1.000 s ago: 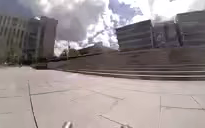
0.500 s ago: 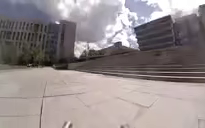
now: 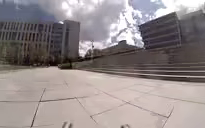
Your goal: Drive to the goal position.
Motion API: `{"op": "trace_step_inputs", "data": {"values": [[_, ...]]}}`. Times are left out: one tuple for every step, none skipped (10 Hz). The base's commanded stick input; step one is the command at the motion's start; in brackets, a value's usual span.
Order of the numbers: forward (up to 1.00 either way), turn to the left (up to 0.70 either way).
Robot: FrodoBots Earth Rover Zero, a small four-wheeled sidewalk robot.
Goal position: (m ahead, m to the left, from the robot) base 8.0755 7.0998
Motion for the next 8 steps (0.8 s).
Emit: {"op": "trace_step_inputs", "data": {"values": [[0.7,0.0],[0.7,0.05],[0.7,0.17],[0.7,0.35],[0.7,0.35],[0.7,0.35],[0.7,0.35],[0.7,0.35]]}}
